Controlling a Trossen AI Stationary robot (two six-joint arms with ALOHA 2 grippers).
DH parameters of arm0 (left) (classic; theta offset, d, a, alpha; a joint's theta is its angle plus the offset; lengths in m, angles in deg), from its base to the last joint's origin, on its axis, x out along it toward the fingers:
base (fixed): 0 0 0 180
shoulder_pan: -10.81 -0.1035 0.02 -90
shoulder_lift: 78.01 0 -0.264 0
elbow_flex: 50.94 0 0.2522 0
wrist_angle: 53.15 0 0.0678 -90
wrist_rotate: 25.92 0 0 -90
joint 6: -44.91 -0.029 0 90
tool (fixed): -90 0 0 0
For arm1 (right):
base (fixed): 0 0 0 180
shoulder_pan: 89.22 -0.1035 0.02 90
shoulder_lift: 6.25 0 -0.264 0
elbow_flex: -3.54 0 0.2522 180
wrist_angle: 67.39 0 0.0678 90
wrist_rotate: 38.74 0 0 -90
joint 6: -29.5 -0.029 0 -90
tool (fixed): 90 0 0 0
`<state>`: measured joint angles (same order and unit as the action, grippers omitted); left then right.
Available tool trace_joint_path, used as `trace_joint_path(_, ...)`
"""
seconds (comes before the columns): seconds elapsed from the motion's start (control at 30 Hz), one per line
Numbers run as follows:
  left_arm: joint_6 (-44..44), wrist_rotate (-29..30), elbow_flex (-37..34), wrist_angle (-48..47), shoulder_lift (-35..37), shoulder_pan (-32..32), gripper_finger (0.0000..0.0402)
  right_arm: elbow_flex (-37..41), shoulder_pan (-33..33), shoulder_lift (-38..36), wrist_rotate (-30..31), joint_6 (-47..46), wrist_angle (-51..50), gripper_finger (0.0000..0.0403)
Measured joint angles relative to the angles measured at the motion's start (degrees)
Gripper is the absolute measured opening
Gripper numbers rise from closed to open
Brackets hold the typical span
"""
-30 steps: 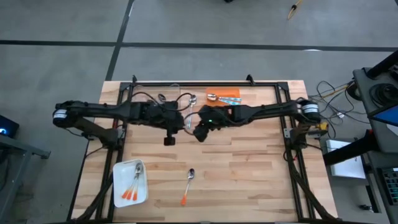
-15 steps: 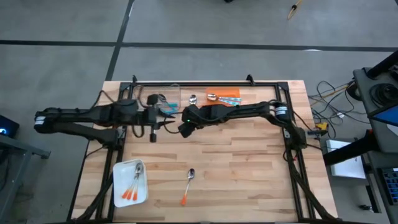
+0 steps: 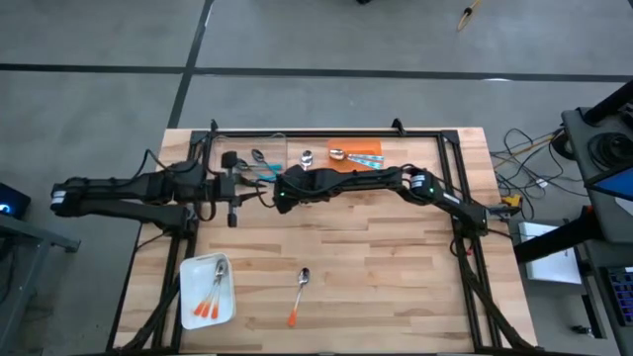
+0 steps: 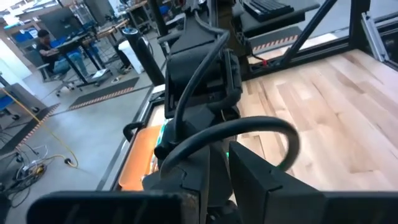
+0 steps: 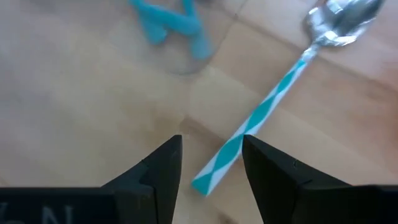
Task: Sort silverware by color (type)
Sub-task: Put the light blue spoon into the orange bin
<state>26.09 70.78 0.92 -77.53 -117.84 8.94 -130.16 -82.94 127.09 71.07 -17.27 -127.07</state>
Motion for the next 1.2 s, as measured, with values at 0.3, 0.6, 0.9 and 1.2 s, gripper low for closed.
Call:
trace_joint_path(0.3, 0.8, 0.2, 0.4, -1.2, 1.6, 0.0, 0.0044, 0.1, 0.5, 0.7, 5.8, -0.1, -0.9, 0.0155)
trace_joint_path(0.6, 0.4, 0.3, 0.4, -1.0, 1.4, 0.0, 0.0044, 3.1, 0.6, 0.7, 7.3, -1.2, 1.3, 0.0153)
trace_joint_path(0.9, 0.4, 0.4, 0.6, -0.3, 1.5, 0.0, 0.0044, 8.6, 0.5, 0.9, 7.6, -3.5, 5.2, 0.0151)
trace_joint_path(1.2, 0.4, 0.4, 0.5, -0.3, 1.3, 0.0, 0.0044, 8.7, 0.1, 0.6, 3.9, -3.9, 2.2, 0.0151)
